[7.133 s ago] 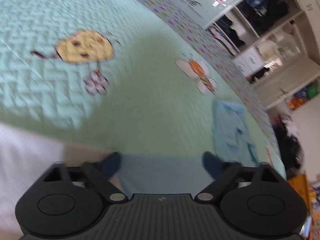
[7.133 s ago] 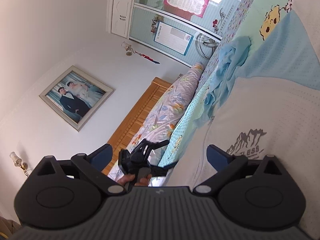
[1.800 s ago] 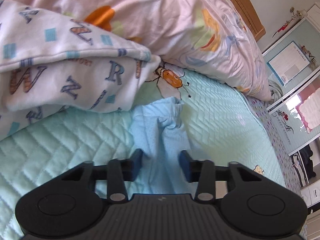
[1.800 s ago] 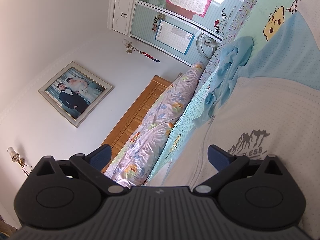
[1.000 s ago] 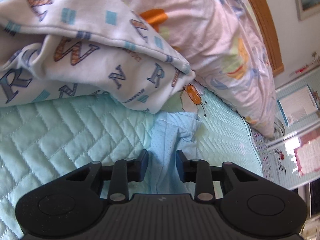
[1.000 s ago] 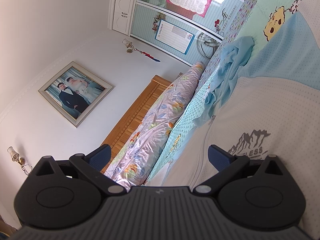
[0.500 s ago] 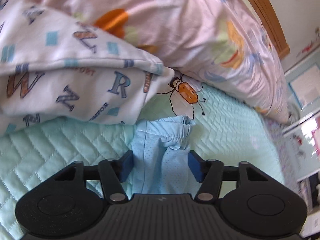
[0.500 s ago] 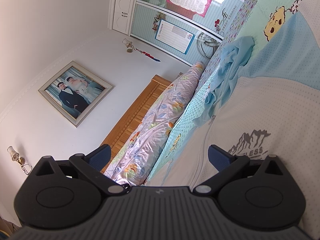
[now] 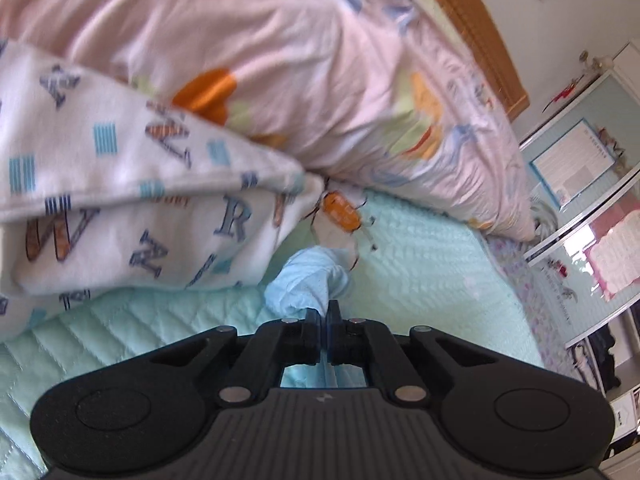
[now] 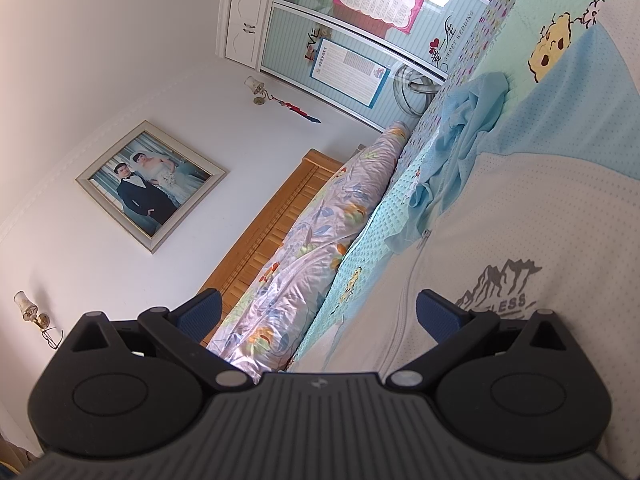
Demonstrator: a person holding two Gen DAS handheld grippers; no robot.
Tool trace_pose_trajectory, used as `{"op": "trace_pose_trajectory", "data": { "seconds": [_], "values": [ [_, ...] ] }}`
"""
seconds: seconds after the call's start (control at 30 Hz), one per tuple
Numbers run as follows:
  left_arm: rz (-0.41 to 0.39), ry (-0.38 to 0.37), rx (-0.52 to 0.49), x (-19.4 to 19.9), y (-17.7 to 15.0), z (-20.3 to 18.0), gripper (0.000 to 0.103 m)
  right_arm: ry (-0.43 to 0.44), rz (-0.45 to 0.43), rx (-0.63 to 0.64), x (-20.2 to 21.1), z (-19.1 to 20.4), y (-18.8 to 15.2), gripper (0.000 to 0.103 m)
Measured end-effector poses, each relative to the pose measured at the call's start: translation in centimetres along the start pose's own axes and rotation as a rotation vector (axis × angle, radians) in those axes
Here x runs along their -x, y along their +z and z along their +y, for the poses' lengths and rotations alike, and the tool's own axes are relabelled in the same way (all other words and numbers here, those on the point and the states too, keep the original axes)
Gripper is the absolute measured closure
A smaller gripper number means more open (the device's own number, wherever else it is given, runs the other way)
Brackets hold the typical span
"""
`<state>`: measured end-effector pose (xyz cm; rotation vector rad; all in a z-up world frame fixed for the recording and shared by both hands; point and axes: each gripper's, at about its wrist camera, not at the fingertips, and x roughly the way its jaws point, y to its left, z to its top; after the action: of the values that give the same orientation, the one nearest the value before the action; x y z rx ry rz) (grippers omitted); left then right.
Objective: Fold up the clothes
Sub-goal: 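Pull the light-blue sleeve across the jacket body with the left gripper, release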
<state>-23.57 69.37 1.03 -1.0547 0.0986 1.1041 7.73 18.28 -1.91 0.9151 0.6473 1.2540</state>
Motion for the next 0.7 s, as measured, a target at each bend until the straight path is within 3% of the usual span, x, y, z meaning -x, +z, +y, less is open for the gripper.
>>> {"op": "trace_pose_trajectory", "data": {
  "seconds": [0.1,0.27,0.47,0.7],
  "values": [
    [0.002,-0.029,0.055,0.2,0.6,-0.2,0.101,0.000,0.000,0.000,0.0,0.0,0.0,0.000],
    [0.006,-0.112,0.010,1.3,-0.1,-2.5,0.101,0.001,-0.001,-0.002,0.0,0.0,0.0,0.000],
    [0.092,-0.335,-0.080,4.3,-2.7,-8.2,0.101,0.005,-0.003,-0.008,0.1,0.0,0.0,0.000],
    [0.423,-0.517,-0.402,8.3,-15.7,-14.8,0.096,0.009,-0.005,-0.016,0.2,-0.3,0.1,0.000]
  ]
}}
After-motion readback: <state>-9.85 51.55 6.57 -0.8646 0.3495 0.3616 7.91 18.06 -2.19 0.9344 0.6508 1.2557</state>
